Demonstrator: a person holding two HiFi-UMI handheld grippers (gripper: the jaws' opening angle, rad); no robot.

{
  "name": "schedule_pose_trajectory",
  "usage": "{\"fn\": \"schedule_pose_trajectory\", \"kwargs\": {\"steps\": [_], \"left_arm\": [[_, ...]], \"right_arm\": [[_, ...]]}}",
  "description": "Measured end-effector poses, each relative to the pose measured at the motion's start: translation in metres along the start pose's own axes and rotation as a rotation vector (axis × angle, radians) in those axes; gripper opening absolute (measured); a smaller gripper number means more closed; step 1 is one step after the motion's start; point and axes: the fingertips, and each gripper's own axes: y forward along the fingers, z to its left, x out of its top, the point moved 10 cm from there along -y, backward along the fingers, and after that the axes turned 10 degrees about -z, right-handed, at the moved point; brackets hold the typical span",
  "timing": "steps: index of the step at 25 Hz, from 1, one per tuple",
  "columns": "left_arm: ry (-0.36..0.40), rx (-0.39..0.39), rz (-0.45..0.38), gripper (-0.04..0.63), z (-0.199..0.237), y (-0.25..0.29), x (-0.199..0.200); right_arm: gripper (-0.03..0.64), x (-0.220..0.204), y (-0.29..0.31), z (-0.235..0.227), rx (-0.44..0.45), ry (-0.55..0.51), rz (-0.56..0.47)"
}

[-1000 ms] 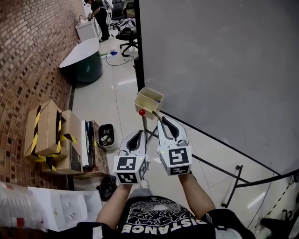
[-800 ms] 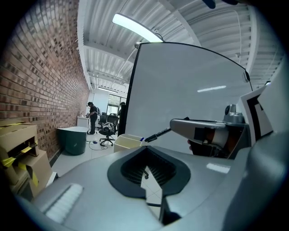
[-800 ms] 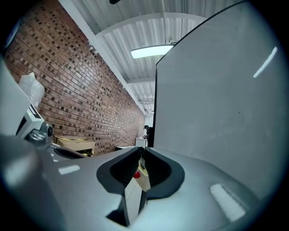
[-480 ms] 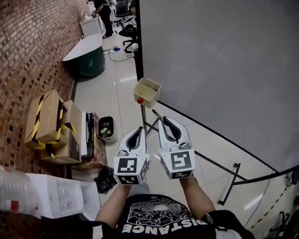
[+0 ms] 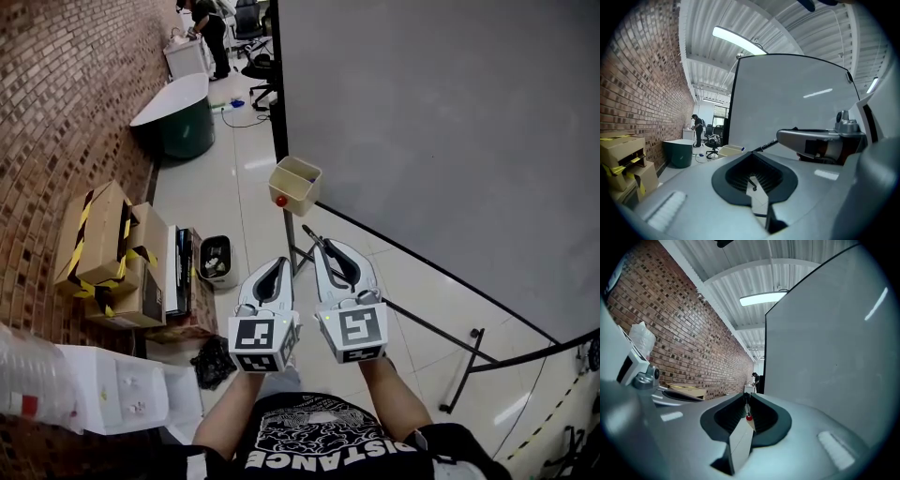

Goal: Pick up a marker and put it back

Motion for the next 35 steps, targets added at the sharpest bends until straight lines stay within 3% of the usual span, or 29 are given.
{"fn": "schedule_pose_trajectory", "kwargs": {"steps": [35], "left_arm": [[-0.048, -0.059, 0.081, 0.006, 0.078, 0.106, -0.023]], "right_arm": [[0.038, -0.053, 0.116, -0.034, -0.077, -0.023, 0.104]]}}
